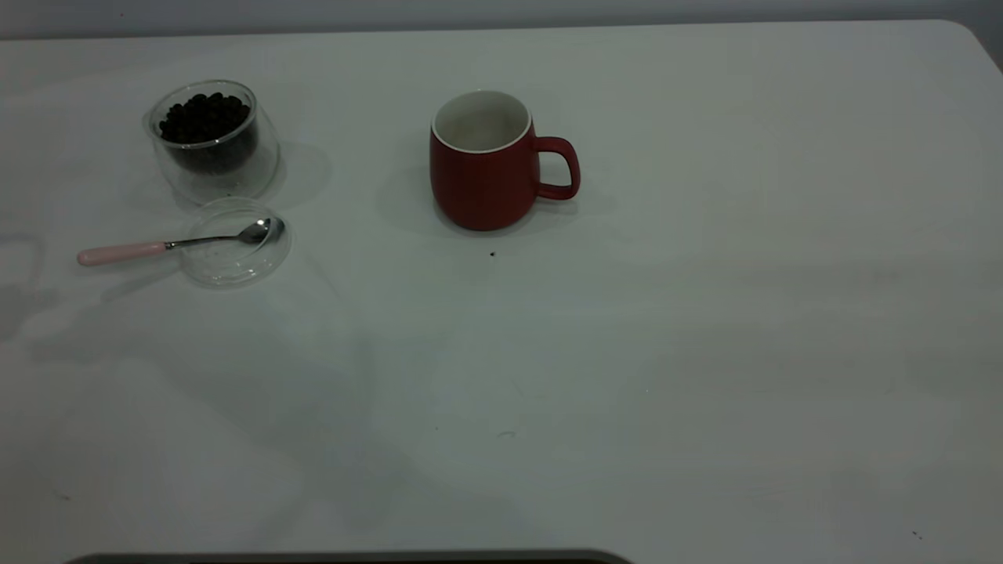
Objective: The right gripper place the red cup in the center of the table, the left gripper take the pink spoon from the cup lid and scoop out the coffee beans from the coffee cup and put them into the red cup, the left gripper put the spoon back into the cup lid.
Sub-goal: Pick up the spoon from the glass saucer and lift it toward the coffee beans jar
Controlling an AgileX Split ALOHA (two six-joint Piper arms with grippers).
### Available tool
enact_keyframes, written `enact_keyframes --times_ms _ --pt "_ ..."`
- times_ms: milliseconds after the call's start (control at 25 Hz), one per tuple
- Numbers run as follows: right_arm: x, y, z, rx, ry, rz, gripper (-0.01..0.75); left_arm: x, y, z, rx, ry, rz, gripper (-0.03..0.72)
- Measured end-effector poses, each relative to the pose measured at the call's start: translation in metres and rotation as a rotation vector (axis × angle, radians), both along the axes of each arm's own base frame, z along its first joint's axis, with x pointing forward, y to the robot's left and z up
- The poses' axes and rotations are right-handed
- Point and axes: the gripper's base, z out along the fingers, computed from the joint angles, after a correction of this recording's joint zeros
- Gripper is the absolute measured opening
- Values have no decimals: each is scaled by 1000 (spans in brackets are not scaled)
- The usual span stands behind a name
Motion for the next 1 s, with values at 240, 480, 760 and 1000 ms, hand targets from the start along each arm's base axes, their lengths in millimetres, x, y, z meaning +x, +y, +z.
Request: enact_keyframes --times_ms 240,480,760,1000 --pt "0 0 0 0 0 0 237 8 11 -48 -206 -136 -129 420" --pt "0 0 0 0 0 0 237 9 12 -92 -426 -224 -156 392" --pt "0 0 0 0 0 0 237 8 12 -105 -421 -237 -190 446" --pt "0 0 0 0 0 0 237 10 12 -105 -425 -249 -163 601"
